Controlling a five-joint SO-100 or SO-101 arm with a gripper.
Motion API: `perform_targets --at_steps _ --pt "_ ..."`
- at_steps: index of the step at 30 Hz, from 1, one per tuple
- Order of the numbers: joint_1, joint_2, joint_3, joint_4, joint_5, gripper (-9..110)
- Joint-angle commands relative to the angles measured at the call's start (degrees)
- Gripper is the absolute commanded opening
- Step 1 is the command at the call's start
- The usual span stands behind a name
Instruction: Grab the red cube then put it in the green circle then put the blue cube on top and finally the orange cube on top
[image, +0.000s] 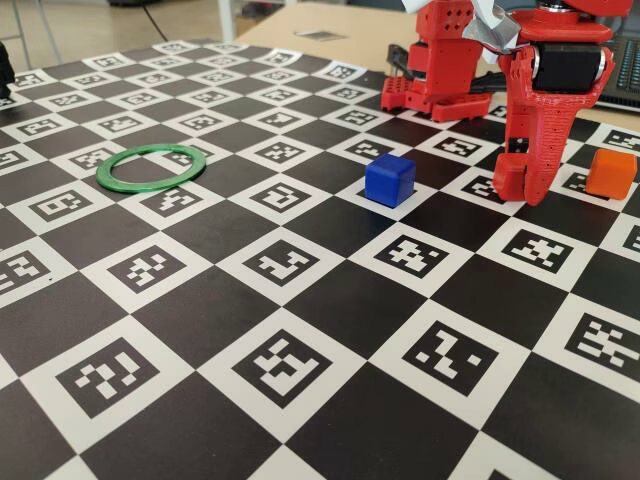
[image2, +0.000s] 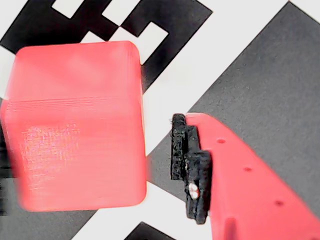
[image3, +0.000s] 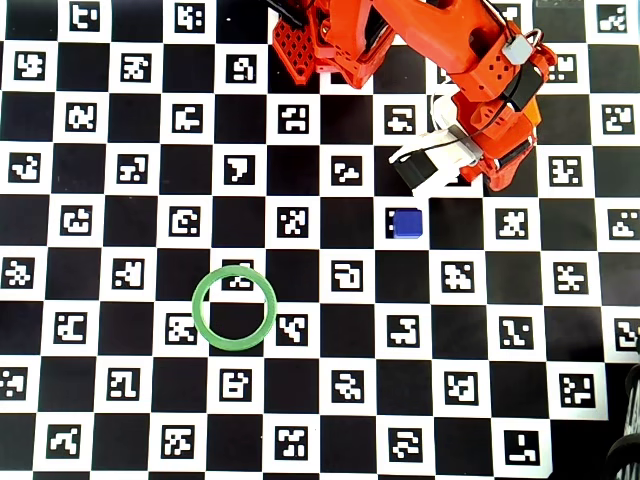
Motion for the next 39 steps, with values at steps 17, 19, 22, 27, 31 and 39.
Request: perform_targets --at_steps 17,19,22,27,31,39 --pt "3.4 2.0 -15.3 14.0 -3.2 7" --pt "6.6 3.4 -19.1 19.0 -5.0 7" --pt "12.6 5.8 -24.1 25.7 -8.3 7" --pt "26.5 11.0 -28.9 33.5 -13.0 7" --pt "40.0 15.2 -29.4 36.0 -20.0 7" --pt "60.9 13.0 -33.7 38.4 -32.8 8"
